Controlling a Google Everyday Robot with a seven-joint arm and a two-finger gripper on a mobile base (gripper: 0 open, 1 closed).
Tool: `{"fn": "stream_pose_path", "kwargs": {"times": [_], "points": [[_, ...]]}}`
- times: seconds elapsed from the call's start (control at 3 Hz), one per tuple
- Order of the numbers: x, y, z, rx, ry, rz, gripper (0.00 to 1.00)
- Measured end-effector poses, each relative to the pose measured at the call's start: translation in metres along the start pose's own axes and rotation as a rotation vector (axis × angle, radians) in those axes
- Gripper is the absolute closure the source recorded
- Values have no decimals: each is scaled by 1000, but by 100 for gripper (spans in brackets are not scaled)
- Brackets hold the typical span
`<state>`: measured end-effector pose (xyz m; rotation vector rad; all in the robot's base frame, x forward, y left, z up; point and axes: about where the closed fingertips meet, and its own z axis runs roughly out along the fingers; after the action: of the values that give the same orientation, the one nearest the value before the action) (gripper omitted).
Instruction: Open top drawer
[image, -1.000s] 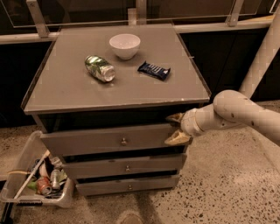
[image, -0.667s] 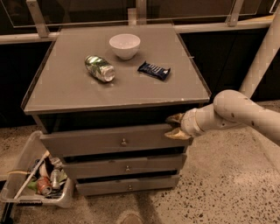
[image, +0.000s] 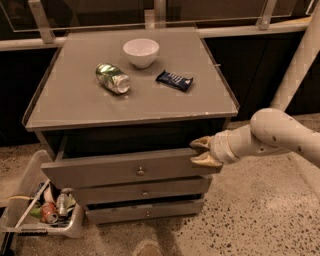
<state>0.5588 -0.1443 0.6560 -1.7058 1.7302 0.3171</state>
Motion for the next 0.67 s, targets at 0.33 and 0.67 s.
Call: {"fn": "stream_pose_path", "kwargs": {"times": [0.33,0.67], "points": [[0,0,0,0,0,0,82],[0,0,0,0,0,0,58]]}}
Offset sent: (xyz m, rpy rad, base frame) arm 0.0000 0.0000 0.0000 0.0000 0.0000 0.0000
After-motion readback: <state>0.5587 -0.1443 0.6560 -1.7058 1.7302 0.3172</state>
